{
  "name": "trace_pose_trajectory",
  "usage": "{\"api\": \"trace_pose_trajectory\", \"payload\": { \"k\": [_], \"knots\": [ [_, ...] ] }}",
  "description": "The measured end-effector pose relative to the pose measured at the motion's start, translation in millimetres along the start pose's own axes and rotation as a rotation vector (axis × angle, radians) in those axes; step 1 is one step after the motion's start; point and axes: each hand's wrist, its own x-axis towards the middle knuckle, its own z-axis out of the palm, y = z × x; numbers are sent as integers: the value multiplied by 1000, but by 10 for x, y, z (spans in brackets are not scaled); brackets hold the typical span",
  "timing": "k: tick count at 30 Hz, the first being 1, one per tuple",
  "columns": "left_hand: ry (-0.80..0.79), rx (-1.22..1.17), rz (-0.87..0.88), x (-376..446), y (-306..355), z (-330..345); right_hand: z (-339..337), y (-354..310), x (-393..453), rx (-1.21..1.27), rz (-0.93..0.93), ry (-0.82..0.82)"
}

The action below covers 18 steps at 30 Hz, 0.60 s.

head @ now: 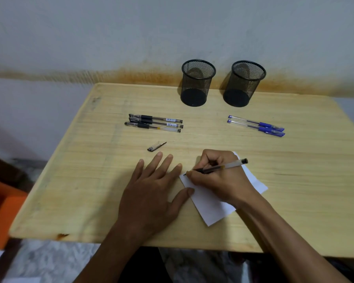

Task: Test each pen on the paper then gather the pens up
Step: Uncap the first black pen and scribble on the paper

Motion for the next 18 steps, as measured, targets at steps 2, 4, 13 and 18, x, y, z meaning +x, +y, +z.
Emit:
{"api": "trace_pose_trajectory", "payload": {
  "k": [2,4,13,18],
  "knots": [
    [-6,0,0,-4,-4,-4,7,0,-1,-19,-3,6],
    [-12,7,3,-6,-2,-8,-2,-4,-12,-47,-6,9],
    [-24,10,-3,2,2,-24,-11,-34,-45,-40,-2,61],
    [-17,-1,-4,5,13,-25,-1,-60,-47,-59,-2,32]
  ]
}}
